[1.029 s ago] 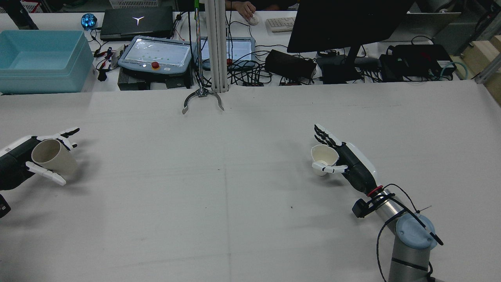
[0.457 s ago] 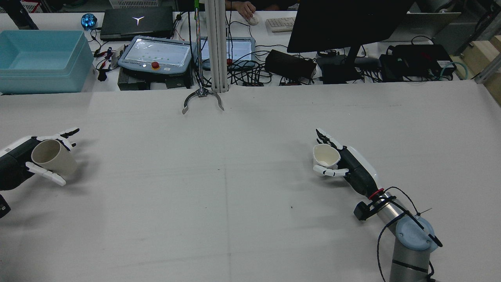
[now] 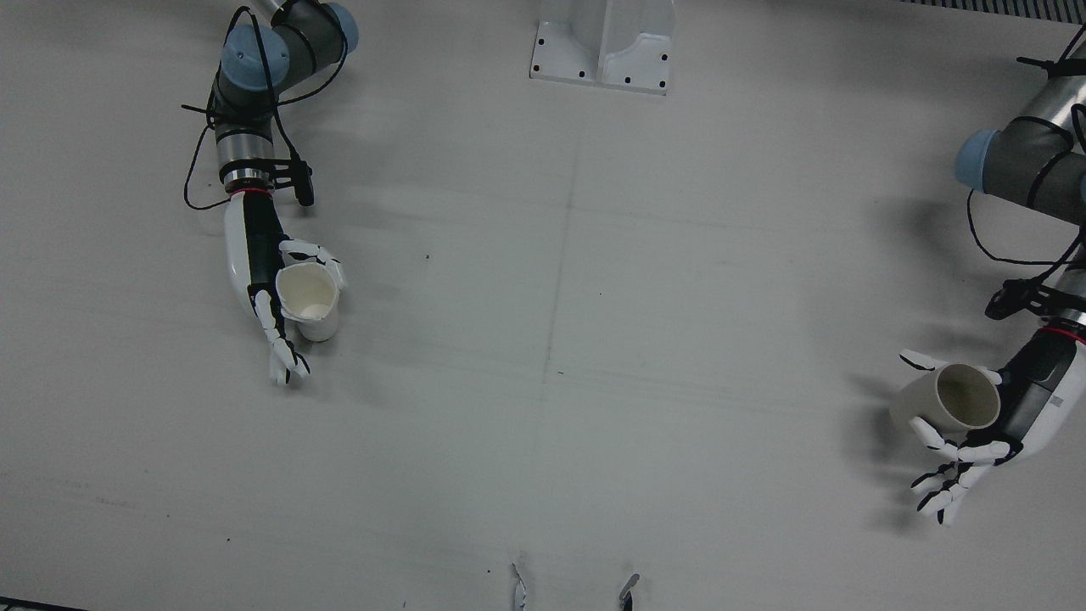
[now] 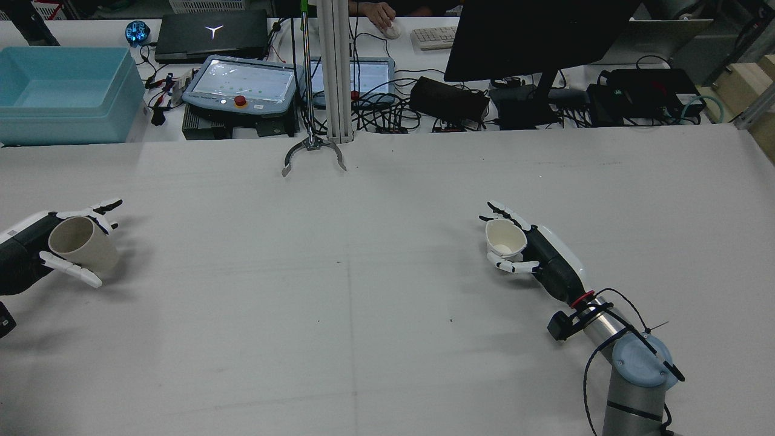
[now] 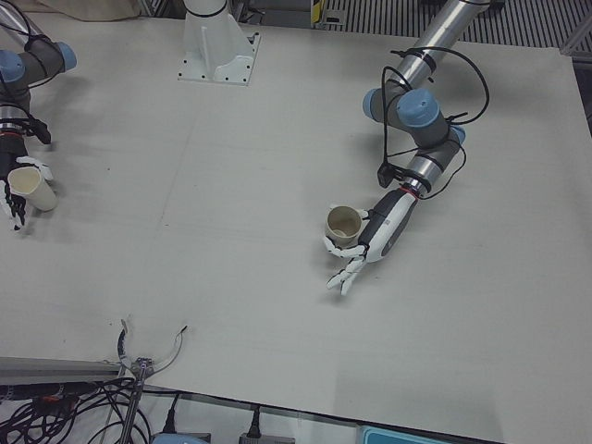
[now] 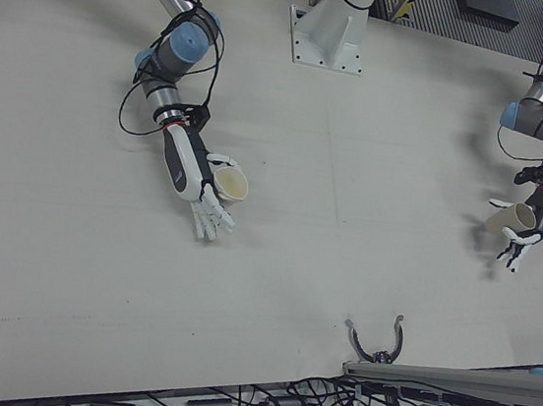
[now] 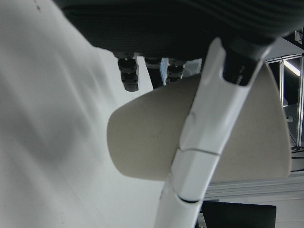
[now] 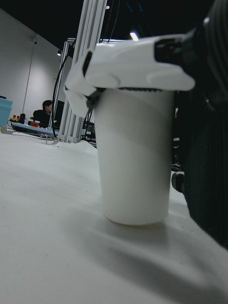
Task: Pour water
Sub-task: 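Close the right hand around the white cup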
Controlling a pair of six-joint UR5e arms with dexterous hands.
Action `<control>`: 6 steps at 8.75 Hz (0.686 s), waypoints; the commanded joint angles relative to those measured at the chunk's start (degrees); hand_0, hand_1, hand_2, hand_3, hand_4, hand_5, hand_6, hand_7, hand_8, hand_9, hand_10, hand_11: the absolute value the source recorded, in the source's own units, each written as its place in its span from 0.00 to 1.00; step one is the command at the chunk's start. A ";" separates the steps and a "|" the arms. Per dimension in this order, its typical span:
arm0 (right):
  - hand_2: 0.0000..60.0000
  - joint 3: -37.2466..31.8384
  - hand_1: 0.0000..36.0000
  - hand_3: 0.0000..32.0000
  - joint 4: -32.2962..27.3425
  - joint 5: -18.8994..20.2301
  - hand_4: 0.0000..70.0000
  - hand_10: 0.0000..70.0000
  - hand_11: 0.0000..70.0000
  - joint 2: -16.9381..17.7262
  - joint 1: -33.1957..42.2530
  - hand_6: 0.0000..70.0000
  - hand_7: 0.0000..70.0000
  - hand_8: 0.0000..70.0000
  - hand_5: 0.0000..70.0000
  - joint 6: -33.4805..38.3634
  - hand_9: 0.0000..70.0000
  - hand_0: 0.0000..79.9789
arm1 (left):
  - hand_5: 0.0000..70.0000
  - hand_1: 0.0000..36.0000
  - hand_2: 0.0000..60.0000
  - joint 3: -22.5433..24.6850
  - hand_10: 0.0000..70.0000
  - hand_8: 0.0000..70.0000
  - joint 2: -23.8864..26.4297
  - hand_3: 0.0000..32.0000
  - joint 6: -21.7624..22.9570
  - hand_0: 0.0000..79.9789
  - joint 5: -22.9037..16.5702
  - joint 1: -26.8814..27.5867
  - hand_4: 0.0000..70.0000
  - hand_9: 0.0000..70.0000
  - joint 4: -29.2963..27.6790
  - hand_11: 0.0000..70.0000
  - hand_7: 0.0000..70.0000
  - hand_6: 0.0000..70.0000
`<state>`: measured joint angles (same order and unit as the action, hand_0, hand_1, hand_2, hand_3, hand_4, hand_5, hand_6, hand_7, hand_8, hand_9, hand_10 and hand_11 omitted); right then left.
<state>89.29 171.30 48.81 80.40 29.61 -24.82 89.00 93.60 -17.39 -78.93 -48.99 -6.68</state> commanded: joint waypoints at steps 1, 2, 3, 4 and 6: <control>1.00 0.27 1.00 0.00 0.09 -2.66 0.11 0.00 0.00 0.02 0.01 0.51 0.86 0.23 0.23 0.12 0.32 1.00 | 1.00 1.00 0.00 -0.15 0.12 0.02 0.00 0.00 -0.01 1.00 0.00 0.03 0.76 0.01 0.09 0.23 0.14 0.14; 1.00 0.27 1.00 0.00 0.09 -2.67 0.21 0.00 0.00 0.02 0.00 0.59 0.89 0.31 0.25 0.13 0.43 1.00 | 1.00 1.00 0.00 -0.15 0.12 0.03 0.00 0.00 -0.10 1.00 0.00 0.03 0.76 0.01 0.09 0.24 0.14 0.14; 1.00 0.54 1.00 0.00 0.09 -2.67 0.24 0.00 0.00 0.02 0.09 0.54 0.79 0.33 0.25 0.13 0.44 1.00 | 1.00 1.00 0.00 -0.15 0.12 0.02 0.00 0.00 -0.01 1.00 0.00 0.03 0.76 0.01 0.09 0.24 0.14 0.14; 1.00 1.32 1.00 0.00 0.09 -2.76 0.26 0.00 0.00 0.11 0.27 0.53 0.78 0.33 0.25 0.47 0.45 1.00 | 1.00 1.00 0.00 0.20 0.12 0.02 0.00 0.00 -0.01 1.00 0.00 0.03 0.75 0.01 0.26 0.23 0.14 0.14; 1.00 6.84 1.00 0.00 0.88 -2.41 0.26 0.00 0.00 0.63 4.29 0.52 0.77 0.32 0.25 0.30 0.43 1.00 | 1.00 1.00 0.00 3.61 0.12 0.03 0.79 0.00 0.08 1.00 -0.09 0.29 0.77 0.01 3.23 0.24 0.15 0.15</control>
<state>91.19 171.50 46.18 80.58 30.36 -24.43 89.43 93.70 -17.33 -78.95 -48.96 -6.30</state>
